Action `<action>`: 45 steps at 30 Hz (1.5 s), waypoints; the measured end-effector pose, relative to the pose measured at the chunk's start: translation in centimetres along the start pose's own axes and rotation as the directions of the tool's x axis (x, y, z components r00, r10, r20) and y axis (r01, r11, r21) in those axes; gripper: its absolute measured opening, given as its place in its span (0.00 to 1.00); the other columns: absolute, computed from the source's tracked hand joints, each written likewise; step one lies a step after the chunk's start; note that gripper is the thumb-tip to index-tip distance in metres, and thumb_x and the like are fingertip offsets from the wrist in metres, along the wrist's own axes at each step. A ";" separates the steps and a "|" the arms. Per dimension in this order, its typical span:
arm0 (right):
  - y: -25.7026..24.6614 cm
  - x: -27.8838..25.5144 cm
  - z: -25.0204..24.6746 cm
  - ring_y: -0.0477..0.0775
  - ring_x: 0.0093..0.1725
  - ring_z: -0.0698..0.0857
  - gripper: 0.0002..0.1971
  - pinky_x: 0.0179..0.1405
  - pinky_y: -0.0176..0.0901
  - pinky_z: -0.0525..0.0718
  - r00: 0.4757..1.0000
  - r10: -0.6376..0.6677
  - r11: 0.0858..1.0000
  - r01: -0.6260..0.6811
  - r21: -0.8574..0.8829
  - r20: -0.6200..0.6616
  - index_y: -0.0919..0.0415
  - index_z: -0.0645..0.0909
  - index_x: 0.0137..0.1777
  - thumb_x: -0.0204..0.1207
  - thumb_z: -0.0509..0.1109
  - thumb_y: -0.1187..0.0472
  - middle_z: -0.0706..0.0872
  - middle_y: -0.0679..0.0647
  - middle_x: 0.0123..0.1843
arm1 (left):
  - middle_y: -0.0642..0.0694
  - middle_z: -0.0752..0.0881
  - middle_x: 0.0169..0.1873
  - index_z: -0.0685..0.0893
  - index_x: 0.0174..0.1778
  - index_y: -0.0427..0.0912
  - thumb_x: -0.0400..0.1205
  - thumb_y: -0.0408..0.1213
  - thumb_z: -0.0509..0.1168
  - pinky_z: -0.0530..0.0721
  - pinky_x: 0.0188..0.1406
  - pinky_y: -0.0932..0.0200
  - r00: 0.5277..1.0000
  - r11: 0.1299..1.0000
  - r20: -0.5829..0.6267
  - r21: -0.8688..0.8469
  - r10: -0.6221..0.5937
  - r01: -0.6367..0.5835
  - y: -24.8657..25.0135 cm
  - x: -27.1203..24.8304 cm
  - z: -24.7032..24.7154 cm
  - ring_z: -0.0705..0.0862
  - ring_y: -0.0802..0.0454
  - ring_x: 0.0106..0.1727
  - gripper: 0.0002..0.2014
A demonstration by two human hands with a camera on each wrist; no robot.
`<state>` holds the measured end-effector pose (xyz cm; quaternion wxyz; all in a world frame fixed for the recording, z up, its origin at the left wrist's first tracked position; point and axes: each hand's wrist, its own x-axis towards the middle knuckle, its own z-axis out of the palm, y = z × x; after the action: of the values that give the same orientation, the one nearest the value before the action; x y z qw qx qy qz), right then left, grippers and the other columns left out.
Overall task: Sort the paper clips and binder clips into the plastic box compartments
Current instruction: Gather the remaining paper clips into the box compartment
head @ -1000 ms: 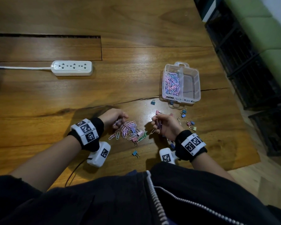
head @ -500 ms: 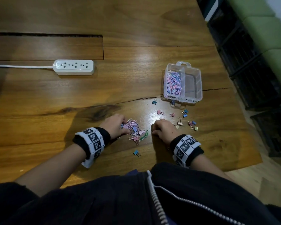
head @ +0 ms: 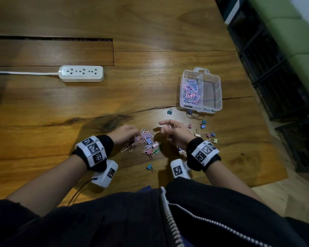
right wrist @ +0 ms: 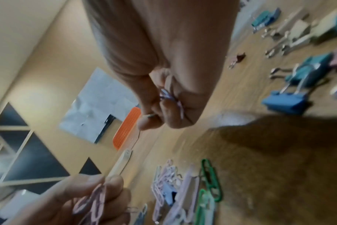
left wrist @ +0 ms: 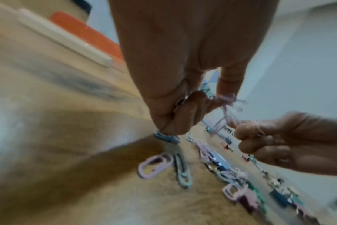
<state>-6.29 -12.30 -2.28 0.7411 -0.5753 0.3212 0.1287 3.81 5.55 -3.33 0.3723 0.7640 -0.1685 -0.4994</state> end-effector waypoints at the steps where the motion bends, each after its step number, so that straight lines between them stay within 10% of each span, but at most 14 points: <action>1: -0.2 0.3 0.2 0.44 0.28 0.72 0.11 0.23 0.31 0.70 1.000 0.019 0.999 -0.019 0.048 0.012 0.59 0.76 0.47 0.81 0.53 0.70 0.77 0.53 0.35 | 0.49 0.74 0.26 0.73 0.36 0.42 0.83 0.35 0.54 0.70 0.18 0.70 0.999 0.980 0.009 -0.197 -0.035 0.036 -0.2 0.0 -0.1 0.72 0.59 0.22 0.10; 6: -0.6 1.1 2.5 0.45 0.29 0.73 0.10 0.22 0.29 0.70 0.997 0.034 0.961 -0.050 -0.273 -0.063 0.56 0.73 0.37 0.79 0.62 0.55 0.75 0.49 0.33 | 0.45 0.78 0.22 0.68 0.31 0.41 0.78 0.27 0.48 0.66 0.10 0.72 0.997 0.655 0.076 -0.752 -0.033 0.079 -0.7 -0.8 -0.1 0.70 0.57 0.15 0.11; 10: 0.3 1.8 4.3 0.47 0.45 0.77 0.19 0.38 0.33 0.78 0.993 -0.118 0.643 0.086 -0.761 0.012 0.57 0.74 0.52 0.65 0.77 0.53 0.77 0.49 0.48 | 0.48 0.76 0.18 0.69 0.31 0.42 0.79 0.30 0.49 0.61 0.10 0.72 0.997 0.660 0.058 -0.747 -0.058 0.082 -0.6 -1.3 -0.1 0.68 0.58 0.14 0.11; 14: 0.5 1.9 5.3 0.55 0.57 0.76 0.19 0.52 0.41 0.73 0.972 -0.223 0.338 0.149 -0.929 0.074 0.60 0.75 0.57 0.70 0.73 0.53 0.77 0.57 0.58 | 0.52 0.73 0.22 0.69 0.31 0.45 0.82 0.43 0.58 0.67 0.21 0.64 0.983 0.991 -0.167 -0.123 -0.076 0.055 -0.4 -1.6 -0.3 0.71 0.54 0.23 0.14; 16: 0.4 1.8 5.4 0.56 0.59 0.75 0.15 0.50 0.39 0.68 0.976 -0.200 0.285 0.140 -0.948 0.084 0.63 0.75 0.57 0.75 0.67 0.55 0.76 0.59 0.59 | 0.48 0.78 0.32 0.72 0.33 0.46 0.81 0.45 0.61 0.73 0.36 0.57 0.964 0.939 -0.263 0.339 0.039 0.055 -1.0 -1.8 -0.5 0.75 0.50 0.36 0.13; 20: 0.6 1.9 5.0 0.54 0.54 0.75 0.14 0.49 0.41 0.72 0.984 -0.158 0.201 0.110 -0.973 0.079 0.64 0.75 0.57 0.78 0.62 0.54 0.77 0.58 0.58 | 0.45 0.81 0.42 0.74 0.41 0.44 0.78 0.54 0.62 0.79 0.44 0.54 0.971 0.816 -0.239 0.559 -0.010 0.146 -1.9 -2.4 -0.1 0.78 0.49 0.41 0.15; 22: 0.7 2.0 4.7 0.52 0.49 0.73 0.12 0.46 0.37 0.72 0.985 -0.154 0.232 0.110 -0.966 0.076 0.63 0.76 0.52 0.78 0.62 0.54 0.77 0.57 0.54 | 0.43 0.81 0.51 0.76 0.52 0.42 0.73 0.61 0.64 0.81 0.50 0.53 0.970 0.754 -0.241 0.630 -0.038 0.186 -2.0 -2.6 0.7 0.80 0.48 0.49 0.25; 25: 0.6 1.7 3.9 0.49 0.42 0.74 0.06 0.32 0.30 0.68 0.986 -0.166 0.547 0.106 -0.831 0.016 0.58 0.72 0.43 0.79 0.62 0.57 0.74 0.49 0.40 | 0.42 0.78 0.60 0.70 0.65 0.40 0.66 0.68 0.66 0.81 0.56 0.53 0.967 0.674 -0.253 0.708 -0.040 0.213 -2.3 -2.8 2.1 0.78 0.46 0.59 0.40; 30: -0.3 0.7 1.5 0.45 0.31 0.71 0.10 0.29 0.36 0.68 0.998 -0.030 0.943 0.009 -0.331 -0.057 0.56 0.71 0.36 0.81 0.58 0.60 0.73 0.48 0.33 | 0.42 0.78 0.57 0.71 0.59 0.39 0.80 0.55 0.57 0.81 0.52 0.54 0.975 0.676 -0.211 0.728 0.064 0.113 -2.1 -2.9 3.1 0.79 0.46 0.55 0.22; 39: -6.1 1.1 -4.3 0.43 0.22 0.67 0.13 0.18 0.31 0.66 0.958 -0.160 0.976 0.117 -0.186 -0.237 0.59 0.66 0.33 0.80 0.55 0.68 0.72 0.52 0.32 | 0.39 0.80 0.56 0.73 0.59 0.37 0.86 0.42 0.48 0.78 0.51 0.53 0.995 0.609 -0.075 0.793 0.070 0.017 -1.3 -2.7 3.3 0.81 0.43 0.54 0.15; 45: -9.6 4.8 -7.3 0.46 0.31 0.75 0.05 0.27 0.34 0.78 0.846 -0.291 0.907 0.095 -0.411 -0.447 0.57 0.71 0.47 0.76 0.64 0.67 0.77 0.51 0.37 | 0.49 0.72 0.30 0.68 0.30 0.46 0.85 0.38 0.53 0.65 0.28 0.62 0.998 0.886 -0.063 0.463 0.011 0.020 3.8 -1.0 1.5 0.70 0.50 0.35 0.15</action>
<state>0.31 -22.92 1.15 0.5186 -0.7489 0.4104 -0.0421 2.47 3.07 -0.19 0.1832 0.8466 -0.2690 -0.4211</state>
